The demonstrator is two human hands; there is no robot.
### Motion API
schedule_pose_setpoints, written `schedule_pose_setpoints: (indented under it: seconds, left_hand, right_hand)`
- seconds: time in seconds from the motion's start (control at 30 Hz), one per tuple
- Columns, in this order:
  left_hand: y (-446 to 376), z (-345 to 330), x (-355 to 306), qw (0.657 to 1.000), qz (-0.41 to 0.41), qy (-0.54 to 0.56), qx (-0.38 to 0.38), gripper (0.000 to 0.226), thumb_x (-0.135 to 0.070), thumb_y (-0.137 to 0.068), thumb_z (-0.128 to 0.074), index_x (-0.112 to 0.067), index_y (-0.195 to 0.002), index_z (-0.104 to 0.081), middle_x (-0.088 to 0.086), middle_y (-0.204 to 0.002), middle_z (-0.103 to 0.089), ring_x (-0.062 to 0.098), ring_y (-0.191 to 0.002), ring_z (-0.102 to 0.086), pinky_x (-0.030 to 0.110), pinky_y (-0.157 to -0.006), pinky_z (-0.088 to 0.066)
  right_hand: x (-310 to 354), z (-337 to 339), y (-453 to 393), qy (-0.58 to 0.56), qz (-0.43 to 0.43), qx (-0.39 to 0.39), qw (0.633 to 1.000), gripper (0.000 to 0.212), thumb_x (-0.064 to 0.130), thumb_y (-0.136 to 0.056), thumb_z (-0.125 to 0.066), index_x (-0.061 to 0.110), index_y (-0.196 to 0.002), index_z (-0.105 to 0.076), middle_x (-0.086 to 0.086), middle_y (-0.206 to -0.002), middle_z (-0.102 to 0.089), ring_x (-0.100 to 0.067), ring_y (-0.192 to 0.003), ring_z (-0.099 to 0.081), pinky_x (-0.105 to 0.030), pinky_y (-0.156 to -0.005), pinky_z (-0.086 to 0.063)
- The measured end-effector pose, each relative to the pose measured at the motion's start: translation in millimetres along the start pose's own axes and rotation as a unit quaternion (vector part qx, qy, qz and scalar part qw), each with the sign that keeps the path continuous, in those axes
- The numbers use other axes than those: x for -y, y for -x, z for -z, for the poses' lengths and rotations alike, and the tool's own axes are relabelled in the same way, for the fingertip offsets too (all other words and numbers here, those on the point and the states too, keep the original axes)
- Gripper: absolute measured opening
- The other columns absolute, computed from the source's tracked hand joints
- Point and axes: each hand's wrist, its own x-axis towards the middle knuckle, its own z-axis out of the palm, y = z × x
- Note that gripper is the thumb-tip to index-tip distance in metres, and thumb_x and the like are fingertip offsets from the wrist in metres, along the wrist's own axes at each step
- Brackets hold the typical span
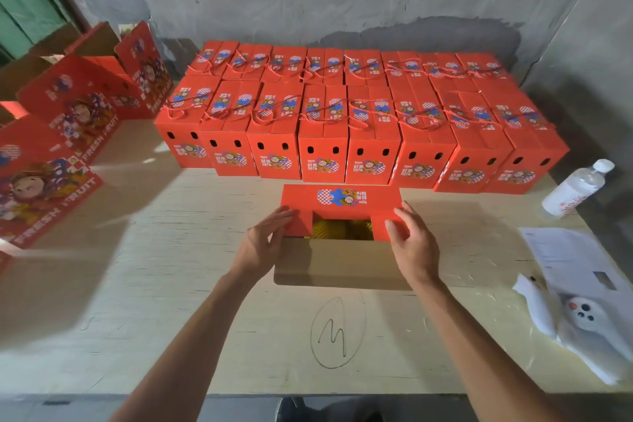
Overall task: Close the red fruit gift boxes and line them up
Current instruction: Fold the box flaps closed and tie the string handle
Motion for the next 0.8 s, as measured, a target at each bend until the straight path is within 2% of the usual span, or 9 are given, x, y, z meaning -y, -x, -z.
schedule_pose_setpoints:
  seconds: [0.07,0.13,0.3,0.43,0.57,0.63,0.7,0.77,0.8]
  left_hand:
    - [5.3,8.4,2.5,1.000,-0.004,-0.004,0.024,0.061,0.027,-0.086,-0.035,-0.002,-0.127,-0.070,-0.002,-0.138,-0.064,0.012,-0.142,-0.048,0.030,-0.120,-0.037]
    - [9.5,18.4,7.5,0.998,-0.022,-0.031,0.056,0.074,0.031,-0.076,-0.031,-0.002,-0.132,-0.067,-0.005,-0.143,-0.059,0.011,-0.144,-0.045,0.033,-0.120,-0.036]
    - [19.0,22.3,18.0,0.978,-0.097,-0.136,0.122,0.075,0.001,-0.085,-0.077,-0.021,-0.152,-0.049,-0.009,-0.160,-0.041,0.015,-0.150,-0.036,0.040,-0.117,-0.042]
    - [23.3,13.2,8.2,0.993,-0.082,-0.034,0.083,0.061,-0.015,-0.086,-0.081,-0.017,-0.143,-0.059,-0.002,-0.154,-0.049,0.020,-0.137,-0.052,0.047,-0.095,-0.059]
    - [20.8,6.7,-2.5,0.998,-0.022,-0.034,0.041,0.049,-0.047,-0.090,-0.074,-0.021,-0.132,-0.069,-0.008,-0.144,-0.057,0.019,-0.127,-0.056,0.049,-0.095,-0.056]
    - [16.5,4.7,-5.3,0.999,0.003,-0.044,0.032,0.049,-0.058,-0.091,-0.065,-0.027,-0.129,-0.069,-0.011,-0.138,-0.060,0.017,-0.125,-0.055,0.049,-0.095,-0.055]
    - [12.1,1.3,-7.1,0.998,0.006,-0.053,0.028,0.053,-0.067,-0.094,-0.054,-0.028,-0.128,-0.067,-0.011,-0.130,-0.062,0.017,-0.122,-0.054,0.047,-0.094,-0.055]
    - [8.6,-5.9,-10.0,0.998,0.047,-0.047,0.003,0.064,-0.074,-0.094,-0.044,-0.022,-0.126,-0.062,-0.008,-0.119,-0.060,0.018,-0.113,-0.054,0.046,-0.093,-0.054]
    - [6.1,-11.6,-13.1,0.996,0.082,-0.032,-0.018,0.067,-0.076,-0.092,-0.044,-0.018,-0.121,-0.059,-0.005,-0.112,-0.057,0.020,-0.107,-0.054,0.047,-0.091,-0.054]
  right_hand:
    - [2.0,1.4,2.3,0.036,0.045,-0.028,0.998,0.017,0.019,-0.093,-0.076,0.009,-0.107,-0.077,-0.001,-0.139,-0.065,-0.014,-0.112,-0.068,-0.029,-0.085,-0.055]
    - [-1.3,7.0,-0.5,0.037,0.081,-0.011,0.996,0.013,0.013,-0.094,-0.074,0.006,-0.104,-0.079,-0.002,-0.132,-0.067,-0.019,-0.101,-0.071,-0.027,-0.081,-0.054]
    - [-22.9,33.8,-9.0,-0.017,0.119,0.108,0.987,0.030,-0.006,-0.100,-0.053,0.001,-0.122,-0.073,-0.003,-0.141,-0.063,-0.011,-0.126,-0.061,-0.018,-0.105,-0.046]
    - [-25.5,34.7,-9.8,-0.052,0.036,0.144,0.988,0.040,-0.012,-0.101,-0.044,0.004,-0.126,-0.072,0.006,-0.143,-0.062,-0.006,-0.133,-0.055,-0.017,-0.107,-0.043]
    - [-31.7,40.5,-15.6,-0.143,-0.042,0.191,0.970,0.051,-0.018,-0.100,-0.039,0.010,-0.132,-0.068,0.017,-0.147,-0.057,0.004,-0.137,-0.048,-0.021,-0.116,-0.037]
    - [-31.4,45.3,-15.4,-0.130,-0.033,0.221,0.966,0.057,-0.016,-0.097,-0.046,0.022,-0.134,-0.068,0.023,-0.145,-0.057,0.013,-0.108,-0.061,-0.009,-0.090,-0.049]
    - [-28.7,47.6,-14.2,-0.133,-0.068,0.242,0.959,0.049,0.000,-0.097,-0.056,0.036,-0.125,-0.072,0.009,-0.133,-0.068,-0.001,-0.072,-0.058,-0.014,-0.065,-0.044]
    - [-22.0,47.9,-11.9,-0.144,-0.107,0.230,0.957,0.017,0.032,-0.090,-0.062,0.040,-0.094,-0.077,0.006,-0.095,-0.078,-0.011,-0.069,-0.062,-0.014,-0.060,-0.043]
    - [-17.9,46.8,-11.6,-0.146,-0.103,0.207,0.962,0.016,0.044,-0.088,-0.062,0.037,-0.081,-0.074,0.013,-0.080,-0.076,-0.011,-0.068,-0.065,-0.010,-0.057,-0.044]
